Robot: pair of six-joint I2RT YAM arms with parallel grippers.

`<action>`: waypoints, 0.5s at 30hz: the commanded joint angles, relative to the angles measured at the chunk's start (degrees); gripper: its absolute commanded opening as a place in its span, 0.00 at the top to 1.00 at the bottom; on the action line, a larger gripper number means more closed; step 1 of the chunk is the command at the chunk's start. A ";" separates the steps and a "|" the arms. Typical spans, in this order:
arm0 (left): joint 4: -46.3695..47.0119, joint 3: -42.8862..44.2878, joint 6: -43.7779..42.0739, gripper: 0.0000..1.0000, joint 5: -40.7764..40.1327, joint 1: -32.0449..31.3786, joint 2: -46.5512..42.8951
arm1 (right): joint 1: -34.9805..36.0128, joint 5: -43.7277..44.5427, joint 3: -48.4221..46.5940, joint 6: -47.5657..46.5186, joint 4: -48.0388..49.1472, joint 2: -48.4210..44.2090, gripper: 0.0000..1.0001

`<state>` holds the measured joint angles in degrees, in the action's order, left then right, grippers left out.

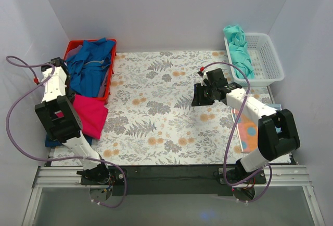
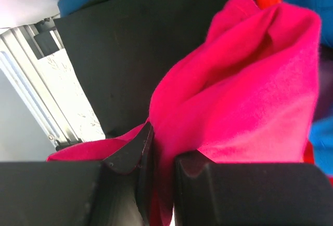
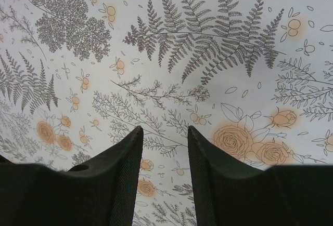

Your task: Fold and stack the t-shirts

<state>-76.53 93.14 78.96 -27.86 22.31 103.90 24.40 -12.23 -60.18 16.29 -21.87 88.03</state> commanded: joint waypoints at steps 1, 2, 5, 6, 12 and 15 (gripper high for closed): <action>2.00 1.87 1.11 1.00 -5.71 1.68 0.95 | -0.32 0.28 -0.46 -0.56 1.57 0.13 0.55; 1.65 1.95 1.37 1.00 -6.07 1.95 0.87 | -0.32 0.36 -0.55 -0.47 1.65 0.21 0.55; 2.53 1.78 1.64 1.00 -8.43 2.13 -1.50 | -0.41 0.71 -0.55 -0.47 1.65 0.30 0.55; 2.79 2.13 1.81 1.00 -9.05 2.22 -2.03 | -0.41 0.54 -0.64 -0.39 1.65 0.48 0.55; 0.16 5.46 3.21 1.00 -13.61 2.30 -2.38 | -0.41 -0.43 -1.60 0.05 1.74 2.23 0.55; 0.15 7.23 2.60 1.00 -14.15 2.30 -3.70 | -0.32 -0.60 -1.95 0.14 1.74 2.59 0.55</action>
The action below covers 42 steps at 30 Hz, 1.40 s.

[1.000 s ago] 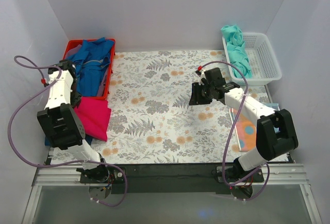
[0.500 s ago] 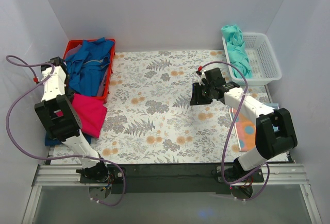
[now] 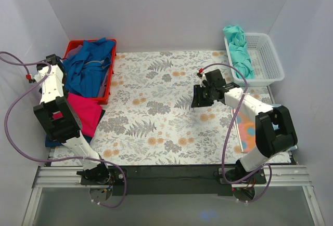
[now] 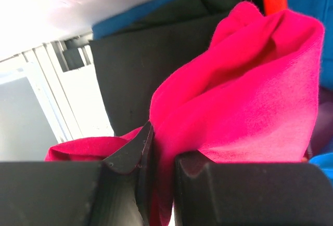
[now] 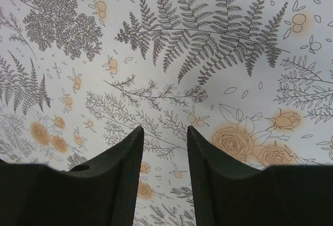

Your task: Fold and stack the t-shirts

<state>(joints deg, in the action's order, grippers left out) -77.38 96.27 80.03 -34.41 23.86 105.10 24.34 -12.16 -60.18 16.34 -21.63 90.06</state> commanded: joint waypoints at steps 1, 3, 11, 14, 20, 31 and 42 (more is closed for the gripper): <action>1.62 4.36 -0.03 1.00 -7.34 0.75 -5.43 | -0.34 -0.67 -1.96 0.10 1.59 0.81 0.55; 1.27 6.38 -0.22 1.00 -6.72 0.75 -6.05 | -0.34 -1.02 -2.22 0.10 1.50 1.08 0.55; 2.23 3.23 -0.48 1.00 -4.97 0.75 -5.87 | -0.34 -1.11 -2.40 0.10 1.59 1.35 0.56; 3.11 -0.28 0.47 0.99 -3.39 0.67 -5.43 | -0.34 -0.93 -2.22 0.10 1.59 1.17 0.56; 6.35 -6.09 2.24 0.35 -1.89 0.75 -7.88 | -0.34 -1.20 -1.78 -0.52 1.59 0.91 0.56; 11.28 -7.14 -4.34 0.23 5.22 -0.56 -11.75 | -0.34 -2.07 -2.31 -0.43 1.59 1.61 0.55; 11.72 -21.64 -1.81 0.23 14.46 -4.87 -23.79 | -0.34 -2.43 -2.13 0.27 1.68 1.17 0.56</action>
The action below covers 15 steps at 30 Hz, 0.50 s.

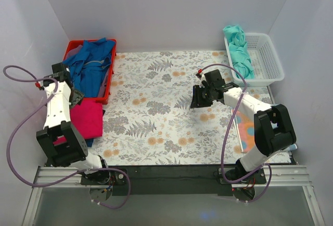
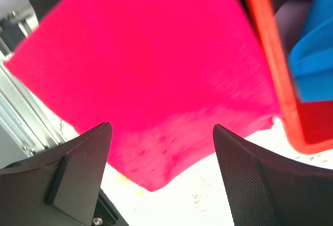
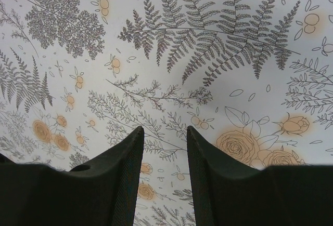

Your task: Fold and stack the t-shirts

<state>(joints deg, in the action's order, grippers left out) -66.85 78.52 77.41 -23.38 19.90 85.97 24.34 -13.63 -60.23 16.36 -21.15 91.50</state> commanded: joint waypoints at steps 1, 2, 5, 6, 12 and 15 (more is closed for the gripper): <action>1.02 -5.47 1.43 0.23 3.16 -1.35 -5.89 | -0.34 -0.88 -2.00 0.25 1.20 -0.45 0.56; 1.19 -5.92 1.69 0.23 3.34 -2.49 -6.60 | -0.34 -0.79 -1.91 0.43 1.20 -0.71 0.56; 5.05 -8.55 -1.37 0.23 6.93 -6.08 -10.29 | -0.34 -0.43 -1.47 0.08 1.20 -2.20 0.55; 7.85 -9.26 -3.30 0.23 9.99 -7.15 -11.61 | -0.43 -0.17 -1.30 0.08 1.28 -3.16 0.55; 10.59 -12.69 -6.12 0.20 12.56 -15.50 -17.24 | -0.26 3.69 0.28 -1.41 0.32 -8.08 0.54; 11.65 -13.83 -7.62 0.18 13.96 -17.70 -19.87 | -0.25 6.77 1.51 -2.03 -0.30 -11.08 0.53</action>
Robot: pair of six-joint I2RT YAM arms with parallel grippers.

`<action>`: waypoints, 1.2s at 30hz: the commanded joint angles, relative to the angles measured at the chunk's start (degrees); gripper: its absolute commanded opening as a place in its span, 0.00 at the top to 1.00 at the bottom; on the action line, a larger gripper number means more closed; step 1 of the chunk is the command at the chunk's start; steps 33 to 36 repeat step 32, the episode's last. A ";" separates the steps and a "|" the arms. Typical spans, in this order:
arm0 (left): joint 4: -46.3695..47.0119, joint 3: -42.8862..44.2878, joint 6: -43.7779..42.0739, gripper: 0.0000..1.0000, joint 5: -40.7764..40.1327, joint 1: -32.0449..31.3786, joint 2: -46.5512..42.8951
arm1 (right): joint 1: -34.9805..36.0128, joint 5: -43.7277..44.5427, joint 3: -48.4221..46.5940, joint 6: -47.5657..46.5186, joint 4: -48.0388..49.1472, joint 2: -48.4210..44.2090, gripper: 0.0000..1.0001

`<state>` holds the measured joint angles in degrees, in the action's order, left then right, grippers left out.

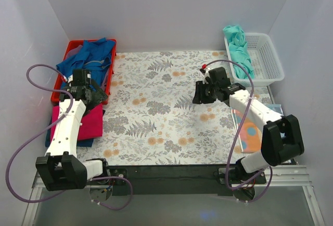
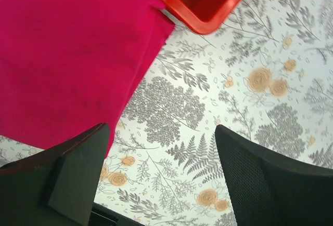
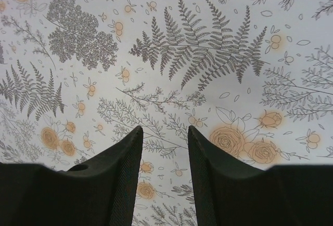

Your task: Fold and stack the t-shirts

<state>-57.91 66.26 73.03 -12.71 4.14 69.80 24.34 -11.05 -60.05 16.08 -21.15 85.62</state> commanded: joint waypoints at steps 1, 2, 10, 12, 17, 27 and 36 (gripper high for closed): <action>3.06 -1.83 -3.77 0.18 3.57 -2.29 -4.40 | -0.26 4.89 1.51 -1.84 -0.82 -5.90 0.53; 3.24 -2.18 -4.04 0.18 4.27 -2.82 -5.54 | -0.26 6.29 2.13 -1.92 -1.00 -7.39 0.53; 6.23 -3.68 -6.94 0.16 8.23 -9.92 -6.43 | -0.26 10.61 6.17 -2.10 -2.50 -14.25 0.52; 7.10 -3.94 -7.47 0.16 7.09 -12.48 -6.17 | -0.34 10.78 7.14 -1.84 -2.58 -15.92 0.52; 7.64 -3.24 -5.98 0.15 2.87 -21.44 -2.66 | -0.26 12.63 8.99 -1.05 -3.20 -18.47 0.52; 7.90 -1.66 -0.88 0.14 -2.40 -33.05 2.88 | -0.26 13.68 10.04 -0.17 -3.73 -20.58 0.51; 8.33 -2.01 -0.09 0.14 -3.54 -35.25 3.77 | -0.26 15.35 10.48 -0.17 -4.16 -21.55 0.51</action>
